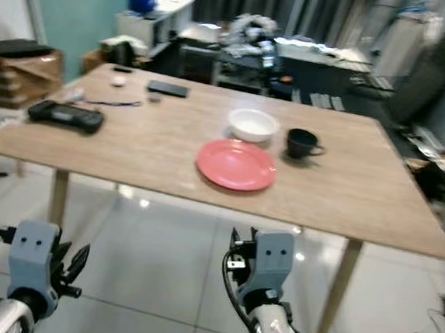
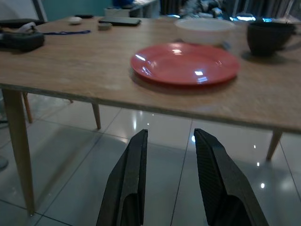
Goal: Setting the table
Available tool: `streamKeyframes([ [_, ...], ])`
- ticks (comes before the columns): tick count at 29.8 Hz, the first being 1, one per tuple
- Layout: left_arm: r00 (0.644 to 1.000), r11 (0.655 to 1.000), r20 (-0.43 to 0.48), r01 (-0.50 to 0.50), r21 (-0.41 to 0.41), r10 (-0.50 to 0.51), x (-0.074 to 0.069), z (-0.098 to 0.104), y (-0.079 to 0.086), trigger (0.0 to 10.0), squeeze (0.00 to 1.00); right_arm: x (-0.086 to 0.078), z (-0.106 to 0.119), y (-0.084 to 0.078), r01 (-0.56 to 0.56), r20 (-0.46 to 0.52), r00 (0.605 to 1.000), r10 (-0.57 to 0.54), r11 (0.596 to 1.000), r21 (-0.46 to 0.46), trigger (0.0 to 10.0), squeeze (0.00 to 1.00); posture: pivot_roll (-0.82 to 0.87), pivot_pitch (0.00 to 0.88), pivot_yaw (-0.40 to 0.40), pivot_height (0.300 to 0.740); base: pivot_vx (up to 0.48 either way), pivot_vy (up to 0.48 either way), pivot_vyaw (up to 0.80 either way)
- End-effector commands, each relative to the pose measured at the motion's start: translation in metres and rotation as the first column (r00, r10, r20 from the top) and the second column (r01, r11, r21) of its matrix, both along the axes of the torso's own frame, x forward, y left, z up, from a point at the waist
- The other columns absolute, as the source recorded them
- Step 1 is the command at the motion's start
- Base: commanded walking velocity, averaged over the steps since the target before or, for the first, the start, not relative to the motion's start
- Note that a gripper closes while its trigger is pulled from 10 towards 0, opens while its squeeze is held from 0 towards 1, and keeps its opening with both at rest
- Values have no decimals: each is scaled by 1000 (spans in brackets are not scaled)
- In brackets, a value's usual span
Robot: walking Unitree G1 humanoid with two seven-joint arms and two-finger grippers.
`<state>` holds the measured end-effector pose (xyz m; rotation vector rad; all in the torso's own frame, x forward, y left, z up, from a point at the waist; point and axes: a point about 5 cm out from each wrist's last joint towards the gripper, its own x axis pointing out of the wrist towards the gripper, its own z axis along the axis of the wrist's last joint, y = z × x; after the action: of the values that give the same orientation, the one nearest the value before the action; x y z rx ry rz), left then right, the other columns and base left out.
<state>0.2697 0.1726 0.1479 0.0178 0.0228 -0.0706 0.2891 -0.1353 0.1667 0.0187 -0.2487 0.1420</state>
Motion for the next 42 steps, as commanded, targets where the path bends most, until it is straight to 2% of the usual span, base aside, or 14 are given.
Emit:
streamKeyframes([
  [1, 1000, 1000, -18, -3, -2, 3, -1, -5, 0, 10000, 0, -2, -6, -5, 15, -21, 1000, -15, 1000, 2, 10000, 0, 18, 139, 59, 740, 0, 0, -800],
  [14, 1000, 1000, -7, -15, -15, 15, 0, -2, 1, 10000, 0, 2, -3, -9, 27, -16, 1000, -27, 1000, 4, 10000, 0, 22, 134, 58, 740, 0, 0, -800],
  [19, 999, 999, 9, -30, -21, 31, 1, 1, 3, 10000, 0, 6, 0, -10, 21, -18, 1000, -20, 999, 29, 10000, 0, 25, 137, 57, 740, 0, 0, 0],
  [21, 998, 999, 23, -53, 2, 53, 2, 3, 5, 10000, 0, 7, 4, -9, 10, -4, 1000, -10, 999, 50, 10000, 0, 25, 137, 57, 740, 0, 0, 0],
  [22, 995, 997, 63, -82, 5, 82, 4, 9, 9, 10000, 0, 8, 10, -6, -10, 19, 1000, 9, 998, 65, 10000, 0, 31, 139, 58, 740, 480, 0, 0],
  [26, 989, 992, 83, -127, 22, 125, 7, 14, 15, 10000, 0, 10, 16, -2, -42, 44, 998, 38, 996, 75, 10000, 0, 35, 138, 59, 740, 480, 0, 0],
  [42, 987, 991, 96, -132, 34, 128, 9, 17, 16, 10000, 0, 12, 16, 2, -55, 42, 998, 52, 995, 79, 10000, 0, 43, 140, 66, 740, 480, 0, 0],
])
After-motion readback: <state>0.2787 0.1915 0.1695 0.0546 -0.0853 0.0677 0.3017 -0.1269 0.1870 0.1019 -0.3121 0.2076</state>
